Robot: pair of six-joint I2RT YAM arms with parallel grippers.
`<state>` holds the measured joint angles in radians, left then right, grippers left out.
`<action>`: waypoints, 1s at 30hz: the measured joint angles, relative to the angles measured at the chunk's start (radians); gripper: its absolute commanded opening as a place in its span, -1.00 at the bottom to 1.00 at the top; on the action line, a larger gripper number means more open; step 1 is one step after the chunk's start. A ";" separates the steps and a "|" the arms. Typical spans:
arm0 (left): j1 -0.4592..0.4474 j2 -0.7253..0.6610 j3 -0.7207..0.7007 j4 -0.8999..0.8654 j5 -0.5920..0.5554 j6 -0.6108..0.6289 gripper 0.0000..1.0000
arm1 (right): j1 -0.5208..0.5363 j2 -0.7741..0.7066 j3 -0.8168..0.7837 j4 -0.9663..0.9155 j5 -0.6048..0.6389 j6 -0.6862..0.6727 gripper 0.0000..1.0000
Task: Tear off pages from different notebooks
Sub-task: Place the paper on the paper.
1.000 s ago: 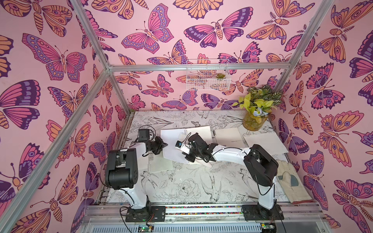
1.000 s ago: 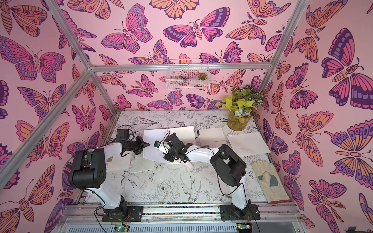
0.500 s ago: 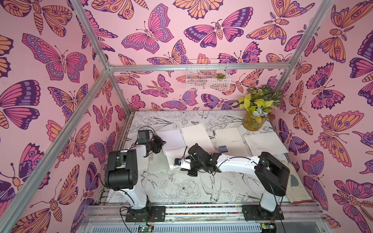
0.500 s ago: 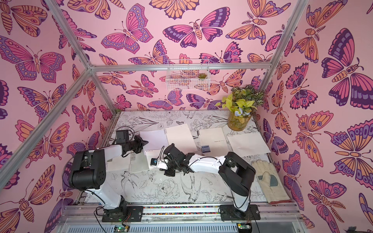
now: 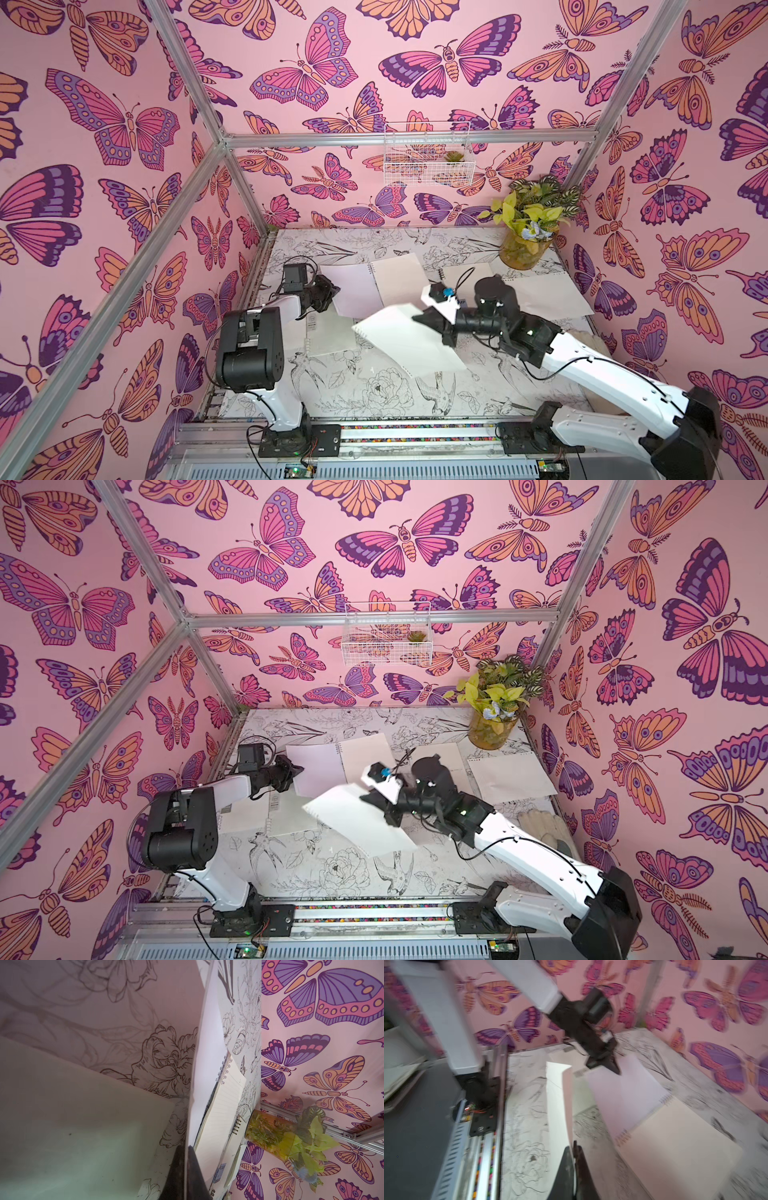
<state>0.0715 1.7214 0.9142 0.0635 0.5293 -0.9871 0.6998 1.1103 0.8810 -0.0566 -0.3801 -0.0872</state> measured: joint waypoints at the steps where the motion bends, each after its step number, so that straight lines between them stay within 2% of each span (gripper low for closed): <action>1: -0.001 0.000 0.023 -0.029 -0.009 0.016 -1.00 | -0.061 0.002 -0.004 -0.002 0.063 0.039 -1.00; 3: -0.011 0.000 0.101 -0.107 -0.055 0.068 -1.00 | -0.201 0.023 -0.005 -0.013 0.226 0.130 -1.00; 5: -0.032 0.000 0.191 -0.185 -0.123 0.121 -1.00 | -0.346 0.055 -0.005 -0.022 0.338 0.215 -1.00; 8: -0.089 0.009 0.351 -0.297 -0.246 0.209 -1.00 | -0.553 0.120 -0.005 -0.017 0.430 0.324 -1.00; 10: -0.128 0.041 0.460 -0.354 -0.317 0.256 -1.00 | -0.655 0.159 -0.005 -0.015 0.475 0.380 -1.00; 12: -0.173 0.098 0.576 -0.414 -0.411 0.310 -0.99 | -0.712 0.183 -0.005 -0.016 0.512 0.423 -1.00; 18: -0.323 0.310 0.868 -0.594 -0.637 0.445 -0.78 | -0.776 0.186 -0.005 -0.019 0.634 0.473 -0.98; 19: -0.347 0.339 0.906 -0.612 -0.661 0.462 -0.70 | -0.791 0.183 -0.007 -0.019 0.645 0.480 -0.99; 21: -0.392 0.393 0.977 -0.644 -0.691 0.488 -0.38 | -0.833 0.162 -0.024 -0.014 0.644 0.496 -1.00; 23: -0.428 0.442 1.033 -0.674 -0.695 0.506 -0.25 | -0.865 0.135 -0.048 -0.013 0.648 0.507 -0.97; 25: -0.451 0.486 1.077 -0.700 -0.683 0.514 -0.08 | -0.877 0.123 -0.058 -0.015 0.662 0.507 -0.80; 26: -0.458 0.507 1.094 -0.714 -0.675 0.520 -0.04 | -0.881 0.123 -0.059 -0.016 0.676 0.506 -0.67; 27: -0.463 0.524 1.106 -0.725 -0.663 0.525 -0.03 | -0.882 0.124 -0.059 -0.017 0.689 0.506 -0.38; 28: -0.466 0.539 1.114 -0.734 -0.650 0.529 0.00 | -0.883 0.124 -0.060 -0.019 0.705 0.512 -0.23; 30: -0.468 0.557 1.118 -0.745 -0.619 0.533 0.17 | -0.888 0.122 -0.067 -0.020 0.736 0.528 -0.06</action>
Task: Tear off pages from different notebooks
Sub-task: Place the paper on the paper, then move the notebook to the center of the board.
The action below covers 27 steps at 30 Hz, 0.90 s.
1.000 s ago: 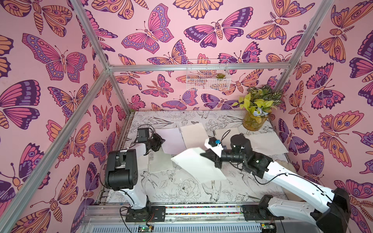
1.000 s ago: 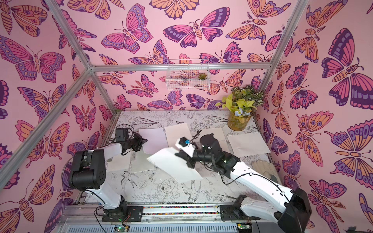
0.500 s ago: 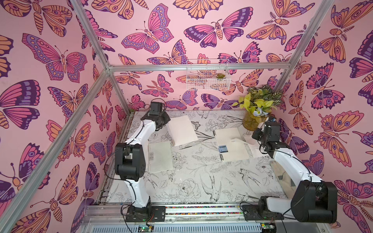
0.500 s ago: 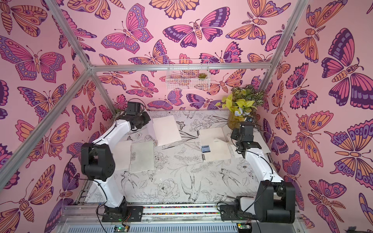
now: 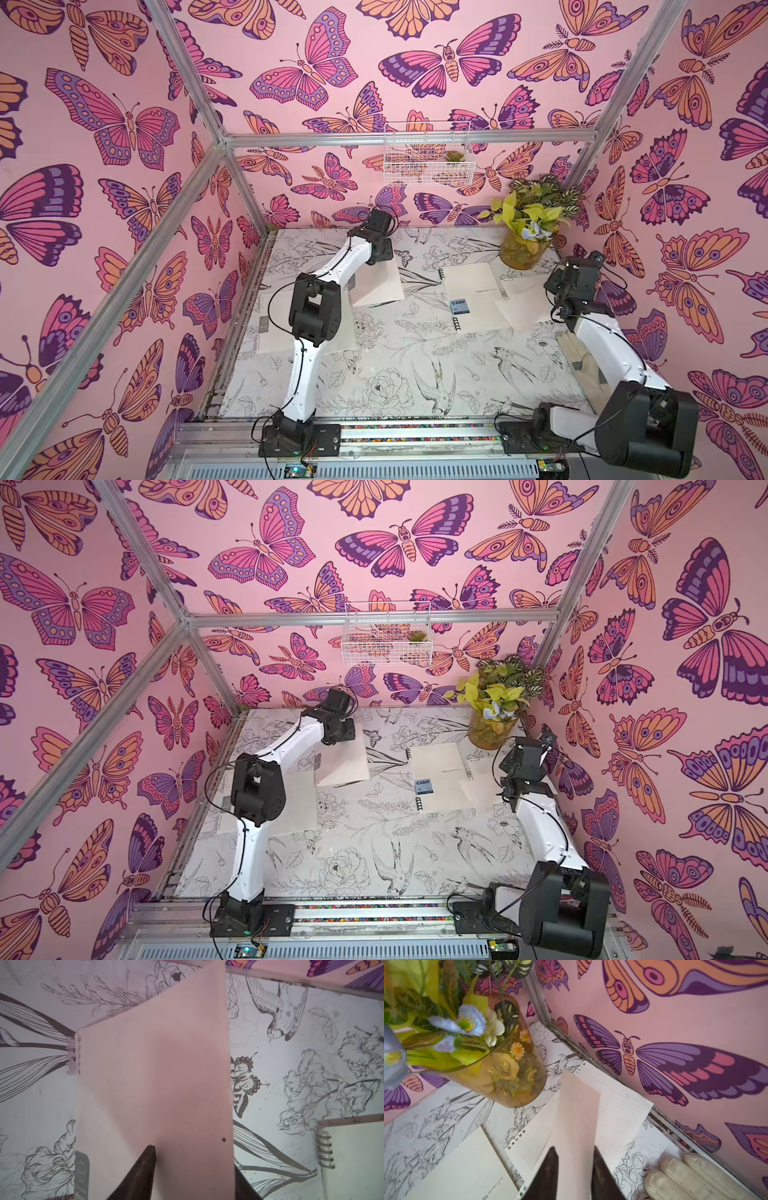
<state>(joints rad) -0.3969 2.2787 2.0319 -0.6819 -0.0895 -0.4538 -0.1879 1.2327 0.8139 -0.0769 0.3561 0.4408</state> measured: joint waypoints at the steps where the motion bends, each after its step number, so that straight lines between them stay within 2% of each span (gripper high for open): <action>1: 0.000 0.002 0.000 -0.007 0.013 0.002 0.29 | -0.002 -0.004 -0.012 0.003 0.014 0.007 0.12; 2: 0.001 0.002 0.000 -0.014 0.024 0.005 0.50 | -0.002 -0.015 -0.030 0.005 0.027 0.016 0.28; 3: 0.002 0.000 0.000 -0.018 0.035 0.008 0.88 | -0.003 -0.029 -0.048 0.005 0.042 0.026 0.38; 4: 0.004 -0.005 0.000 -0.023 0.048 0.019 1.00 | -0.003 -0.049 -0.069 0.002 0.057 0.034 0.45; 7: 0.016 -0.025 -0.010 -0.025 0.096 0.025 1.00 | -0.003 -0.116 -0.095 -0.023 0.086 0.049 0.45; 9: 0.027 -0.058 -0.040 -0.020 0.128 0.027 1.00 | -0.004 -0.163 -0.095 -0.024 0.065 0.045 0.36; 11: 0.043 -0.115 -0.100 0.000 0.155 0.026 1.00 | 0.001 -0.203 -0.092 -0.017 -0.028 0.036 0.27; 13: 0.061 -0.187 -0.172 0.026 0.173 0.023 1.00 | 0.052 -0.190 -0.068 -0.021 -0.115 0.026 0.27; 15: 0.084 -0.270 -0.255 0.062 0.184 0.015 1.00 | 0.180 -0.120 -0.018 -0.029 -0.177 0.004 0.30; 17: 0.114 -0.365 -0.359 0.108 0.194 0.000 1.00 | 0.358 0.004 0.049 -0.034 -0.233 -0.019 0.35; 19: 0.153 -0.460 -0.467 0.148 0.199 -0.018 1.00 | 0.490 0.151 0.106 -0.039 -0.293 -0.030 0.35; 23: 0.265 -0.628 -0.694 0.222 0.204 -0.057 1.00 | 0.573 0.413 0.154 -0.050 -0.384 -0.030 0.29; 27: 0.388 -0.724 -0.850 0.245 0.205 -0.085 1.00 | 0.612 0.523 0.154 -0.087 -0.402 -0.028 0.13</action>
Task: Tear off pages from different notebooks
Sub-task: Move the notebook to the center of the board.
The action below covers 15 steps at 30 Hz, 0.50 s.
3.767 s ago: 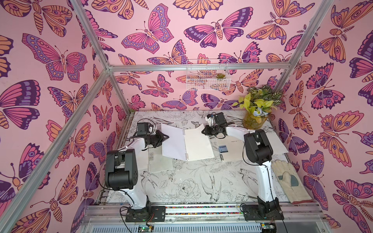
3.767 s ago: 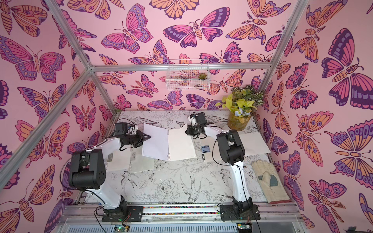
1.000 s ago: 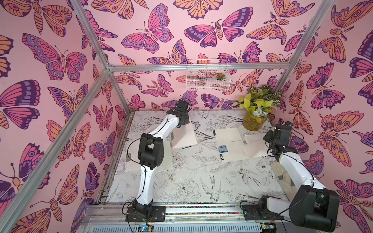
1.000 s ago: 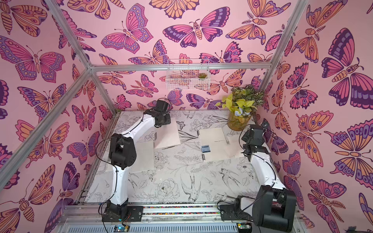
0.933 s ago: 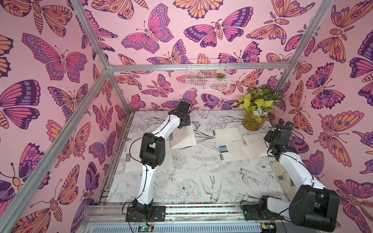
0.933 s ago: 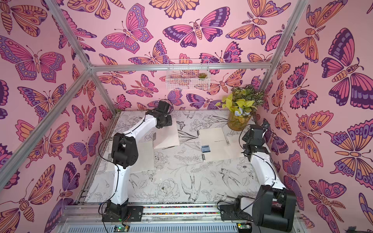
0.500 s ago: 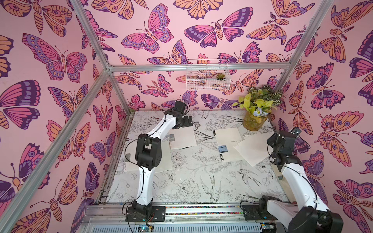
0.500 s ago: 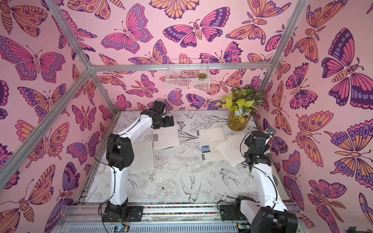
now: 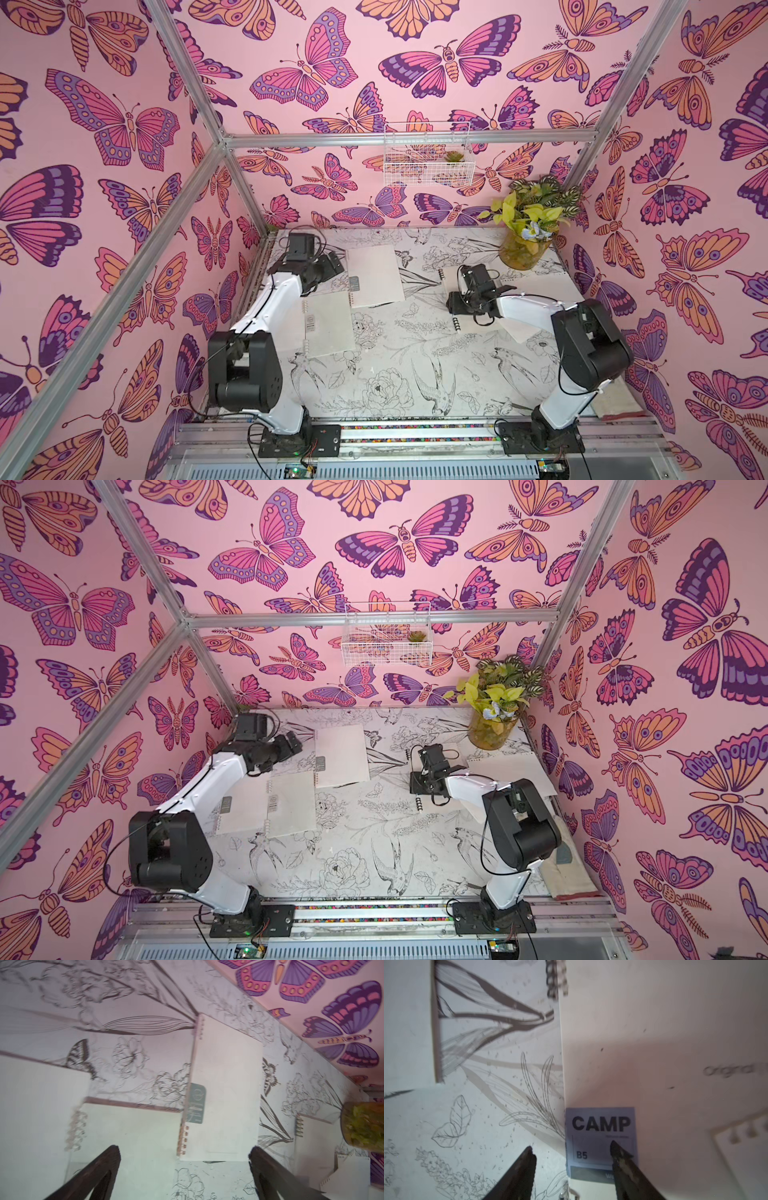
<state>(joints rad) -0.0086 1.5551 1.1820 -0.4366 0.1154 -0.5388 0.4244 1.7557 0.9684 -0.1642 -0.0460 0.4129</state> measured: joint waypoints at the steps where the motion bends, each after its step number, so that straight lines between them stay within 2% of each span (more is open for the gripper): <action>1: 0.025 -0.016 -0.033 0.003 0.001 -0.005 1.00 | 0.014 0.004 0.005 -0.003 0.006 0.001 0.10; 3: 0.061 -0.041 -0.084 0.006 0.002 -0.013 1.00 | 0.040 0.004 0.017 -0.011 0.008 0.005 0.07; 5: 0.083 -0.053 -0.116 0.012 0.008 -0.016 1.00 | 0.071 0.004 0.018 -0.018 0.024 0.010 0.12; 15: 0.132 -0.055 -0.135 0.039 0.038 -0.016 1.00 | 0.151 -0.043 -0.034 -0.134 0.220 0.042 0.10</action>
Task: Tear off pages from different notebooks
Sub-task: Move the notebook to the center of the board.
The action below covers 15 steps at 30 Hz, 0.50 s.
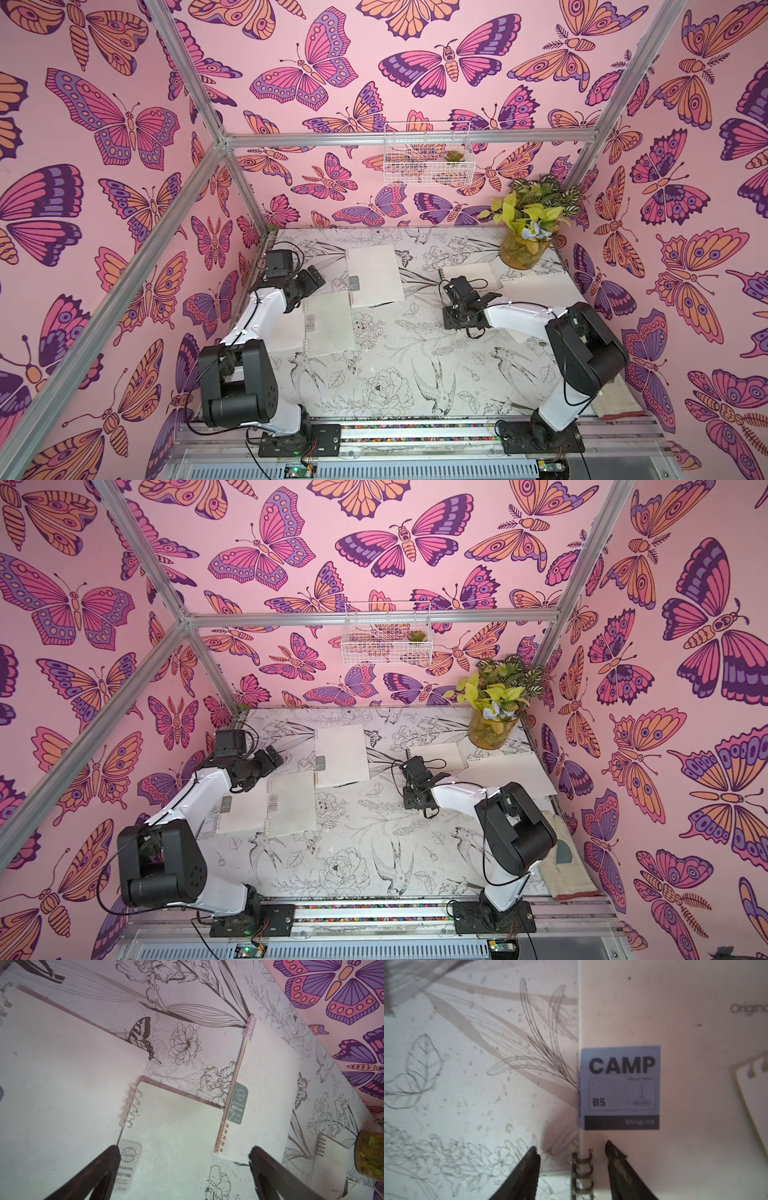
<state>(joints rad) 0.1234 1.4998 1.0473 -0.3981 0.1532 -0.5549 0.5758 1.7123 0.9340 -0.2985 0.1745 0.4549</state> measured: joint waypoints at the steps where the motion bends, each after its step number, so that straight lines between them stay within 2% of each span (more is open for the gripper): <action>1: 0.004 0.000 -0.001 0.003 0.001 0.000 1.00 | 0.003 -0.006 -0.008 -0.005 0.009 0.003 0.07; 3: 0.011 0.000 -0.006 0.006 0.002 0.000 1.00 | 0.011 -0.012 -0.017 -0.004 0.015 0.010 -0.10; 6: 0.016 0.000 -0.013 0.006 0.005 0.000 1.00 | 0.017 -0.009 -0.019 0.019 0.002 0.014 -0.53; 8: 0.018 0.000 -0.014 0.006 0.005 0.000 1.00 | 0.021 0.007 -0.008 0.042 -0.014 0.019 -0.67; 15: 0.033 0.000 -0.023 0.008 0.010 0.001 1.00 | 0.060 0.162 0.169 0.101 -0.094 0.012 -0.72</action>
<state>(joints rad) 0.1566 1.4998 1.0241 -0.3904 0.1635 -0.5541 0.6353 1.8740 1.1030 -0.1970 0.0803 0.4667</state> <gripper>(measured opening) 0.999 0.168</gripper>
